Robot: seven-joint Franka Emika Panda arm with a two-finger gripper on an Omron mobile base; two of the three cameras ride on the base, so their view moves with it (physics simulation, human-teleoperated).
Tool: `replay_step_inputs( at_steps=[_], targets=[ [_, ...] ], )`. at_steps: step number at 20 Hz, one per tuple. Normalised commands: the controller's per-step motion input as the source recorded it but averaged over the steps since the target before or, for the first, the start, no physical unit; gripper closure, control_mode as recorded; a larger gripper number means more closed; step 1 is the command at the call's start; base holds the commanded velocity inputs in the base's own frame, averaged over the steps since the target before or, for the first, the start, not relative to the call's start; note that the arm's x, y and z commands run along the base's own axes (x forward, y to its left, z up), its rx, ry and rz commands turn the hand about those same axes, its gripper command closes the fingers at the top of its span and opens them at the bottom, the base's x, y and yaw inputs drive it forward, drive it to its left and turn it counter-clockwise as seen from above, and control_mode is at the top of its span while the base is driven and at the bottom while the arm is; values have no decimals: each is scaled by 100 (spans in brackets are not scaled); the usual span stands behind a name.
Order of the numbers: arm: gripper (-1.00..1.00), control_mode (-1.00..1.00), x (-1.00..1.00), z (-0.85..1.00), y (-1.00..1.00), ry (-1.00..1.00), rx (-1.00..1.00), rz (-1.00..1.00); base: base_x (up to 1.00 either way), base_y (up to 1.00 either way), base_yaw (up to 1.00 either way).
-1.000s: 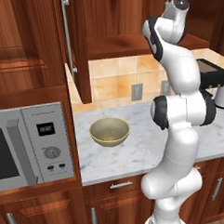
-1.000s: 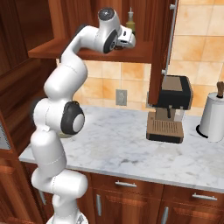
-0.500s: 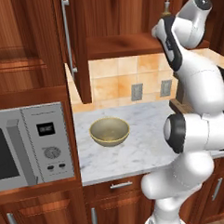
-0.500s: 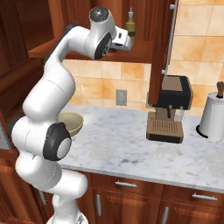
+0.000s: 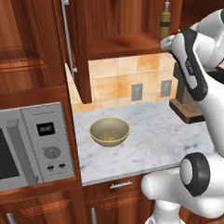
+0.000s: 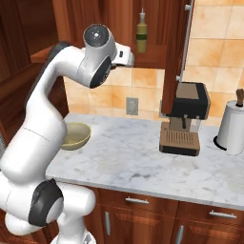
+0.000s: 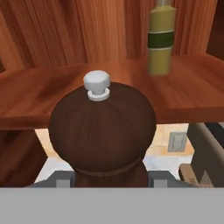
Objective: Retrieve the bottle and the shaker from the cabinet and place them next to the mixing bowl on the counter. Then add garlic from the fridge to the mixing bowl.
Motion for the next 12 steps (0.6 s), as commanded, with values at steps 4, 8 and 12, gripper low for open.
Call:
replay_step_inputs(
  at_steps=[4, 8, 12],
  targets=[
    [100, -100, -100, -1, 24, 1, 0, 13, 0, 0, 0],
    [100, -100, -100, -32, 26, 0, 0, 16, 0, 0, 0],
    [100, -100, -69, -84, 34, 0, 0, 27, 0, 0, 0]
  ],
)
